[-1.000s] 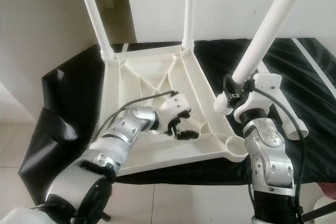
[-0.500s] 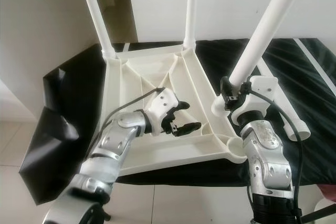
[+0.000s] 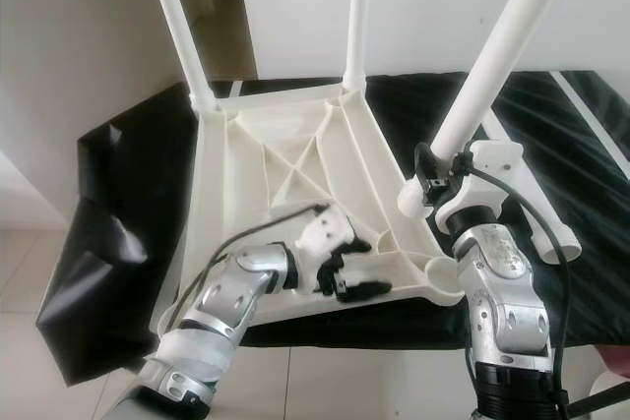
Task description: Building children table
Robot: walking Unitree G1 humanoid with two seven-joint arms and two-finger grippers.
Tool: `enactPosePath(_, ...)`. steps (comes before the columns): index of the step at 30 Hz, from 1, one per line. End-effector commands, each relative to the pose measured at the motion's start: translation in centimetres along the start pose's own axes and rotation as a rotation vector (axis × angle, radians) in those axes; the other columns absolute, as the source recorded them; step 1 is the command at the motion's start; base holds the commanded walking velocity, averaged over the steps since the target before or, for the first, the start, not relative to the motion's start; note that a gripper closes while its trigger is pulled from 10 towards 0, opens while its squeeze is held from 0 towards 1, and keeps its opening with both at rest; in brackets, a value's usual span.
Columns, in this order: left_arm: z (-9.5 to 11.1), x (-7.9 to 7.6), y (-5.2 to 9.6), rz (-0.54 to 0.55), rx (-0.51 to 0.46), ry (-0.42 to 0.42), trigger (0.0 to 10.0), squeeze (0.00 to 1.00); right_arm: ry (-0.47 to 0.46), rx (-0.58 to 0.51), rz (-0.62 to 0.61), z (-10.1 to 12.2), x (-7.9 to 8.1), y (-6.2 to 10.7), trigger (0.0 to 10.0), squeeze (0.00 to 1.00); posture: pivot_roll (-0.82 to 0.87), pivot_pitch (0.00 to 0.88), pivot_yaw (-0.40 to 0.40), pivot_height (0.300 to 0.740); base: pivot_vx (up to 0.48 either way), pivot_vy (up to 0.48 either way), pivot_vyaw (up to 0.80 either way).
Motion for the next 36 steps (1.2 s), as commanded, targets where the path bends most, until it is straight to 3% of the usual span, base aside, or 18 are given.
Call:
enactPosePath(1, -1.6, 0.7, -0.1, 0.088, 0.093, 0.014, 10.0, 0.00, -0.004, -0.015, 0.009, 0.5, 0.2, -0.2, 10.0, 0.00, -0.03, 0.000, 0.035, 0.740, 0.000, 0.000, 0.00)
enactPosePath(5, -1.8, 2.0, -0.4, 0.189, 0.134, 0.032, 10.0, 0.00, -0.005, -0.017, 0.007, 0.6, 0.1, -0.3, 10.0, 0.00, -0.02, 0.000, 0.034, 0.740, 0.000, 0.000, 0.00)
enactPosePath(10, -2.0, 4.9, -0.5, 0.371, 0.214, 0.027, 10.0, 0.00, -0.006, -0.015, 0.005, 0.5, 0.1, -0.3, 10.0, 0.00, -0.02, 0.000, 0.032, 0.740, 0.000, 0.000, 0.00)
enactPosePath(12, -2.0, 4.9, -0.5, 0.371, 0.214, 0.027, 10.0, 0.00, -0.006, -0.015, 0.005, 0.5, 0.1, -0.3, 10.0, 0.00, -0.02, 0.000, 0.032, 0.740, 0.000, 0.000, 0.00)
enactPosePath(15, -1.3, 7.5, -0.3, 0.509, 0.233, 0.018, 10.0, 0.00, -0.007, -0.013, 0.007, 0.5, 0.2, -0.3, 10.0, 0.00, -0.02, 0.000, 0.032, 0.740, 0.000, 0.000, 0.00)
enactPosePath(26, -0.9, 9.1, 0.4, 0.579, 0.244, -0.044, 10.0, 0.00, -0.006, -0.011, -0.002, 0.4, 0.1, -0.1, 10.0, 0.00, -0.03, 0.000, 0.041, 0.740, 0.000, 0.000, 0.00)
enactPosePath(30, 0.2, 9.8, 0.8, 0.584, 0.147, 0.041, 10.0, 0.00, -0.007, -0.009, -0.004, 0.3, 0.1, 0.0, 10.0, 0.00, -0.03, 0.000, 0.043, 0.740, 0.000, 0.000, 0.00)
enactPosePath(32, 3.1, 8.6, 0.7, 0.455, -0.068, 0.076, 10.0, 0.00, -0.011, -0.003, -0.008, 0.2, 0.2, 0.4, 10.0, 0.00, -0.03, 0.000, 0.043, 0.740, 0.000, 0.000, 0.00)
enactPosePath(33, 3.1, 8.6, 0.7, 0.455, -0.068, 0.076, 10.0, 0.00, -0.011, -0.003, -0.008, 0.2, 0.2, 0.4, 10.0, 0.00, -0.03, 0.000, 0.043, 0.740, 0.000, 0.000, 0.00)
enactPosePath(34, 4.7, 7.2, 1.0, 0.366, -0.184, 0.065, 10.0, 0.00, -0.005, 0.003, -0.007, 0.1, 0.4, 0.7, 10.0, 0.00, -0.03, 0.000, 0.041, 0.740, 0.000, 0.000, 0.00)
enactPosePath(36, 5.1, 6.7, 1.2, 0.337, -0.217, 0.063, 10.0, 0.00, 0.001, 0.005, -0.005, 0.0, 0.5, 0.9, 10.0, 0.00, -0.03, 0.000, 0.041, 0.740, 0.000, 0.000, 0.00)
Point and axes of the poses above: a point about 5 cm out from each wrist's last joint towards the gripper, its own y axis pointing back from the gripper into the wrist, its own z axis along the axis of the wrist's last joint, x = y × z, the point moved 4 cm from there along -y, pointing out of the wrist towards the gripper, and after that the axes turned 11 degrees about -y, right-handed, at the moved point
